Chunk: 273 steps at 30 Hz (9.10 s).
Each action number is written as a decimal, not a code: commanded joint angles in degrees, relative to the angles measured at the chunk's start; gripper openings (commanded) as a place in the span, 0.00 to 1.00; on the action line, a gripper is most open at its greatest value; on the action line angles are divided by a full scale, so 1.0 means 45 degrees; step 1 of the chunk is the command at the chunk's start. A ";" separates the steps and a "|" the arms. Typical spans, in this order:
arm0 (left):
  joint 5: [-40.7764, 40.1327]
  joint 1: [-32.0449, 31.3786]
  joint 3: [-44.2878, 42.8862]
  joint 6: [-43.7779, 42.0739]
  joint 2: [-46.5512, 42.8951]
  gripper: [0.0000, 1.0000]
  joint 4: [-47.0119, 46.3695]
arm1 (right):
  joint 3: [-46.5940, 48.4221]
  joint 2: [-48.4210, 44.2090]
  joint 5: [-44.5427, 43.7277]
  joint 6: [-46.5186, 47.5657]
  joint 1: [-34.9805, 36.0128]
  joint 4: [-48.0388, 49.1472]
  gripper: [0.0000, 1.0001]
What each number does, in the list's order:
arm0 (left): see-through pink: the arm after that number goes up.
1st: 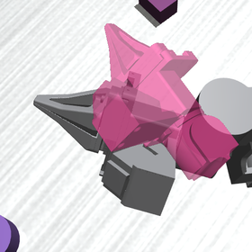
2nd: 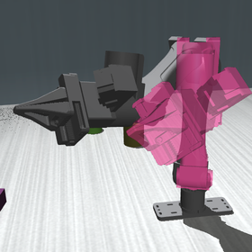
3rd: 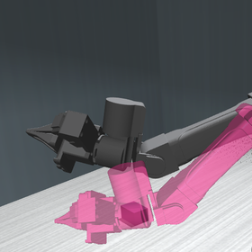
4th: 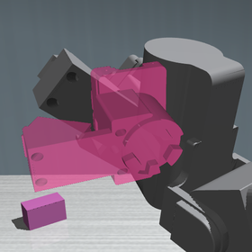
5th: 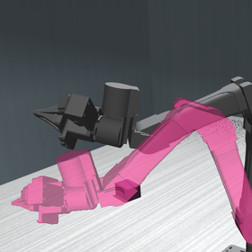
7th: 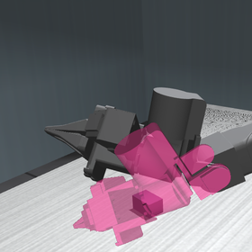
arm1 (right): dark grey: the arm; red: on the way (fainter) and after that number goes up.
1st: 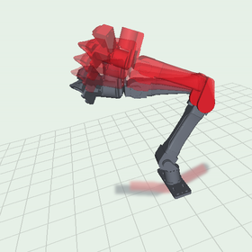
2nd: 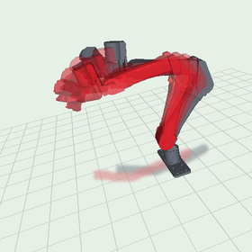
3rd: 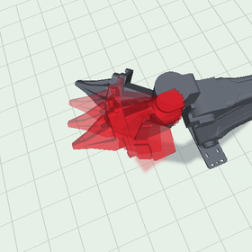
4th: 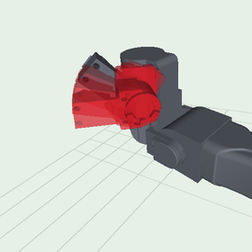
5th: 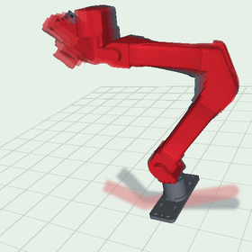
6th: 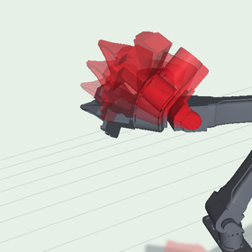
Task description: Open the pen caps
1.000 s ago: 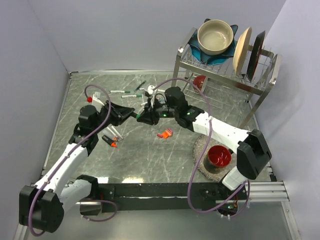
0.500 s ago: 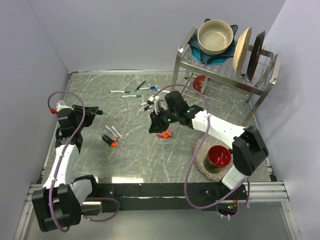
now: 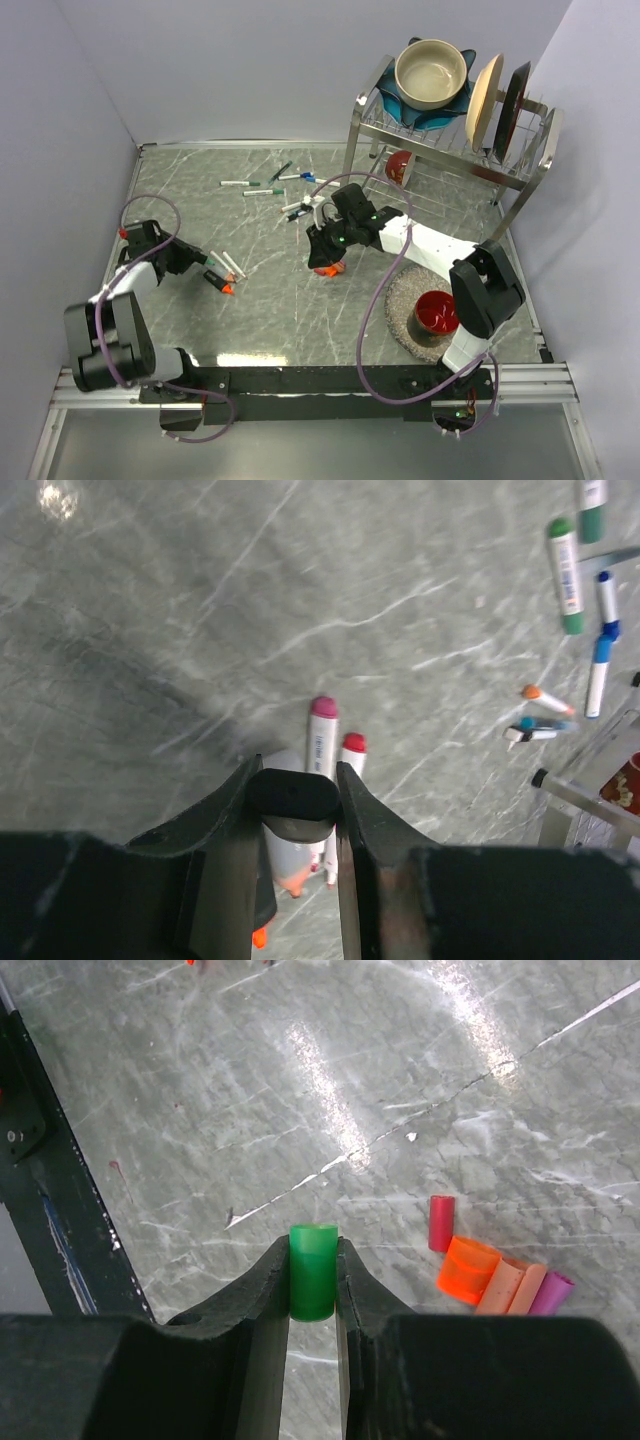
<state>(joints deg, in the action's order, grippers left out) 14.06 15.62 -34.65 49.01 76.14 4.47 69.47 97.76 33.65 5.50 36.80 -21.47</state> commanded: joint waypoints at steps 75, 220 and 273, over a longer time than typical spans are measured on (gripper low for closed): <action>0.3418 0.0260 -0.1283 -0.3392 -0.3403 0.99 -0.0370 | 0.3215 0.2266 -0.3885 0.3501 0.0260 -0.2609 0.48; -0.3283 -0.9662 -1.5561 -0.8900 1.1792 0.14 0.7483 | 0.1027 -0.1919 0.3812 0.9364 -0.2064 -0.5462 0.60; 0.1873 -0.9075 0.3092 0.0749 -0.3463 0.01 -0.8668 | -0.2294 -0.1255 0.1194 -1.0167 -0.0013 0.7917 0.58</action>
<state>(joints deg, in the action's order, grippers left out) 19.77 -24.62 -20.82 51.42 60.86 -28.64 58.81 92.18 38.61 -36.51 36.73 9.45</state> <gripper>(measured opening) 0.183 0.578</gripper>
